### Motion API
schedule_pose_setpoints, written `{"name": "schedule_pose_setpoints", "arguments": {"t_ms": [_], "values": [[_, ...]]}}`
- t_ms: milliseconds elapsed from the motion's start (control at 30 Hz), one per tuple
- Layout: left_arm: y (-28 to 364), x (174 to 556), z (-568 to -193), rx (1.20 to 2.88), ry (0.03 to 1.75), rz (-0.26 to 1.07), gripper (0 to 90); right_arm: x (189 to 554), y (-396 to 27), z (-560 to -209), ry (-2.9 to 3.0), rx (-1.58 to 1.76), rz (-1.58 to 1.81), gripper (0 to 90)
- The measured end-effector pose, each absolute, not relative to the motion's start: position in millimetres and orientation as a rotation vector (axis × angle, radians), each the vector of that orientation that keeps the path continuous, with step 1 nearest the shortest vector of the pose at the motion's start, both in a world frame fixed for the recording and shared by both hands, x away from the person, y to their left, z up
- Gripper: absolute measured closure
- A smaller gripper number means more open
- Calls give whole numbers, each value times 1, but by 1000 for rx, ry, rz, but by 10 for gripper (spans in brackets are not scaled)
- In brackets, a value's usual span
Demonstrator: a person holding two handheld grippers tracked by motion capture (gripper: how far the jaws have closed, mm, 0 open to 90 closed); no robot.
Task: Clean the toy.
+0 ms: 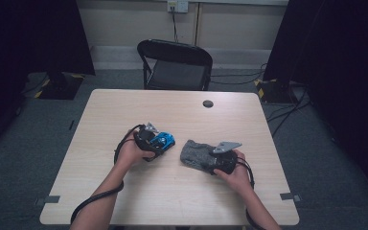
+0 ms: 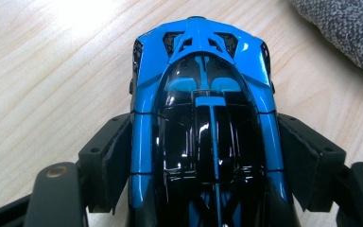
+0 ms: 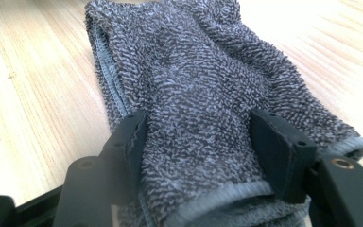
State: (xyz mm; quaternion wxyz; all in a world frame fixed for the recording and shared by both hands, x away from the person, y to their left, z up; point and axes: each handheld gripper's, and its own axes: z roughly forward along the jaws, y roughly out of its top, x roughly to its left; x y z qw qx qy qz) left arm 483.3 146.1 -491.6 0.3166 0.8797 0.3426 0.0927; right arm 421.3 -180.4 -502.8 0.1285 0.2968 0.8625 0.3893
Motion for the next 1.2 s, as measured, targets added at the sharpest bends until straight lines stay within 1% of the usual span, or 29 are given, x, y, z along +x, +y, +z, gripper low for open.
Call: {"name": "schedule_pose_setpoints", "arguments": {"t_ms": [133, 200, 300, 367, 433, 633, 733, 800, 833, 867, 900, 933, 967, 1000, 1033, 1200], "values": [[145, 482, -489, 2318, 918, 254, 271, 422, -181, -503, 2510, 862, 1133, 385], [146, 482, -485, 2291, 938, 239, 282, 422, -180, -503, 2509, 863, 1133, 385], [144, 480, -486, 2337, 909, 267, 282, 421, -181, -503, 2506, 862, 1136, 385], [142, 480, -486, 2334, 910, 253, 283, 421, -181, -503, 2505, 863, 1136, 385], [141, 480, -486, 2330, 921, 266, 283, 421, -181, -503, 2504, 863, 1138, 386], [142, 481, -483, 2318, 937, 236, 283, 421, -181, -503, 2504, 863, 1138, 386], [143, 480, -480, 2326, 930, 252, 284, 421, -180, -502, 2502, 874, 1125, 405], [142, 478, -477, 2328, 912, 263, 283, 421, -179, -502, 2499, 883, 1109, 436], [141, 476, -474, 2327, 901, 249, 284, 422, -178, -500, 2499, 892, 1092, 551], [141, 476, -474, 2327, 901, 249, 284, 422, -178, -498, 2493, 902, 1074, 641], [139, 474, -472, 2324, 892, 256, 283, 422, -178, -498, 2485, 918, 1062, 667], [138, 473, -471, 2326, 883, 249, 283, 422, -178, -498, 2485, 918, 1062, 667], [137, 472, -469, 2329, 875, 240, 284, 422, -175, -496, 2480, 946, 1032, 729], [135, 471, -468, 2334, 860, 245, 284, 422, -175, -496, 2480, 946, 1032, 729], [134, 470, -467, 2340, 844, 237, 284, 422, -173, -495, 2470, 969, 1005, 754], [127, 462, -459, 2344, 795, 239, 284, 426, -176, -493, 2462, 1076, 1042, 779]]}}
